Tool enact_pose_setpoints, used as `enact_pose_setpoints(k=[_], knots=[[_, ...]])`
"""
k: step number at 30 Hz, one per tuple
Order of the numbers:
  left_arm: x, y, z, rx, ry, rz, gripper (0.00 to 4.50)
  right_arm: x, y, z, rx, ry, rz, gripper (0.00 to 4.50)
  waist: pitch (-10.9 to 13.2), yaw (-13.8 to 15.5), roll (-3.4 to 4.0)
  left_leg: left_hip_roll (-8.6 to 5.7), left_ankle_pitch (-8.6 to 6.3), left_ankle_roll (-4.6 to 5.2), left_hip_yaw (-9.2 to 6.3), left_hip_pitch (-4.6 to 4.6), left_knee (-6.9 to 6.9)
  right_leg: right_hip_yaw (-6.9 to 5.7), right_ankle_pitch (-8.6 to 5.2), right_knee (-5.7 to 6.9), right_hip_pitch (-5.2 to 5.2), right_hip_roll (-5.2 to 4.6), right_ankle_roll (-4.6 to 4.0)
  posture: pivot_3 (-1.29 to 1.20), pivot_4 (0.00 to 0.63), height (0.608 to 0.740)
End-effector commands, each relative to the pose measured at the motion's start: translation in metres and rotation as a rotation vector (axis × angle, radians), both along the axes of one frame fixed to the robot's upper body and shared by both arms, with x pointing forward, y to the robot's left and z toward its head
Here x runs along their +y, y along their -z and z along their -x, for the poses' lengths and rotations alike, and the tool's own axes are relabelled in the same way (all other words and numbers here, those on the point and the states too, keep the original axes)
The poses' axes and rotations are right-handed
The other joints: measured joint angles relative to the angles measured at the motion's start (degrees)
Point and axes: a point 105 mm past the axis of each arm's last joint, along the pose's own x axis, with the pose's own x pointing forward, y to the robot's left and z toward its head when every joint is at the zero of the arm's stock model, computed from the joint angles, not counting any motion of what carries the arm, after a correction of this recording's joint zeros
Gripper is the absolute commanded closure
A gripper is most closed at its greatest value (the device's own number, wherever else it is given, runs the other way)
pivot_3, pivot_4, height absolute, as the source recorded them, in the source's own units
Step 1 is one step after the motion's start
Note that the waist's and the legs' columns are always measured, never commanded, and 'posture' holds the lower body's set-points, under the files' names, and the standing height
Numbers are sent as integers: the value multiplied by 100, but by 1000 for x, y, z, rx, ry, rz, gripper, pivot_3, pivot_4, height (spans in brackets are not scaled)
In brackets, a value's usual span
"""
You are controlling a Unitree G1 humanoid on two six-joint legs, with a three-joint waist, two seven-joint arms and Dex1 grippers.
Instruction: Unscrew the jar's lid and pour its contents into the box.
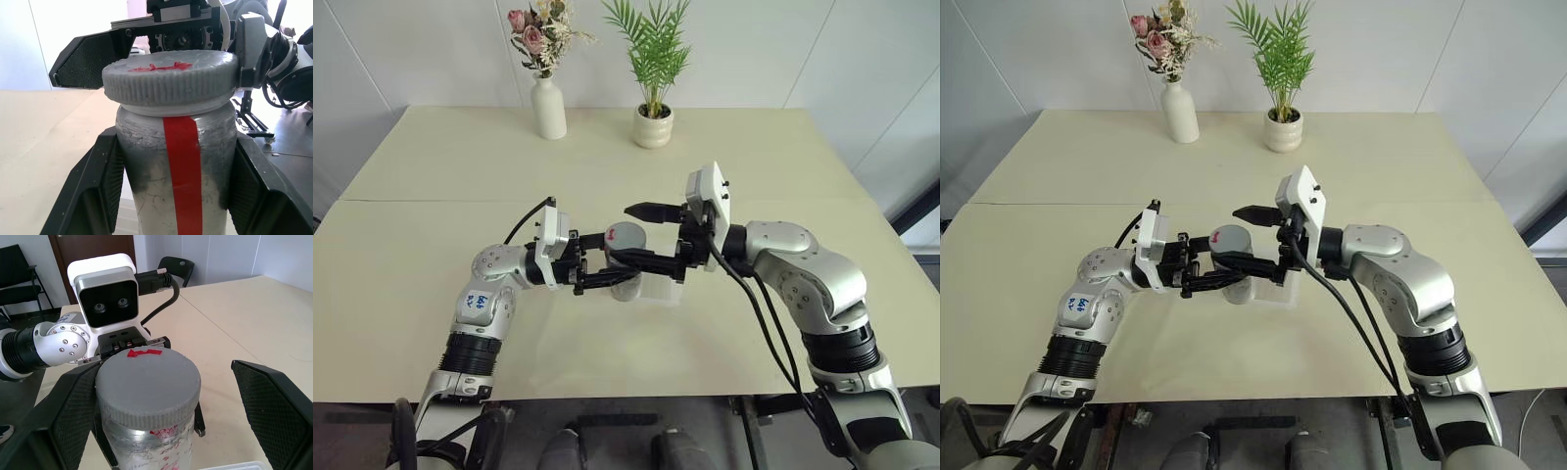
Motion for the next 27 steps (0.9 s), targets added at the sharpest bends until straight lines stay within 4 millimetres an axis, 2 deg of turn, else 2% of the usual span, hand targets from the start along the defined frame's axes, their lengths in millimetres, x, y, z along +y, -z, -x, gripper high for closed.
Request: enact_pose_setpoints(k=[1,11,27], knots=[[-1,-9,4,-46,21,16,2067,-11,-12,1,-56,29,-23,70,0,0,0,0,0,0,0,0,0,0,0,0,0,0,0,0,150,740],[-1,-9,4,-47,19,17,2067,-11,-10,8,-39,-9,-20,70,0,0,0,0,0,0,0,0,0,0,0,0,0,0,0,0,150,740],[0,-10,4,-51,16,15,2067,0,-9,12,-32,-52,-24,70,0,-12,0,0,0,0,0,0,-1,0,0,-1,0,0,0,0,150,740]])
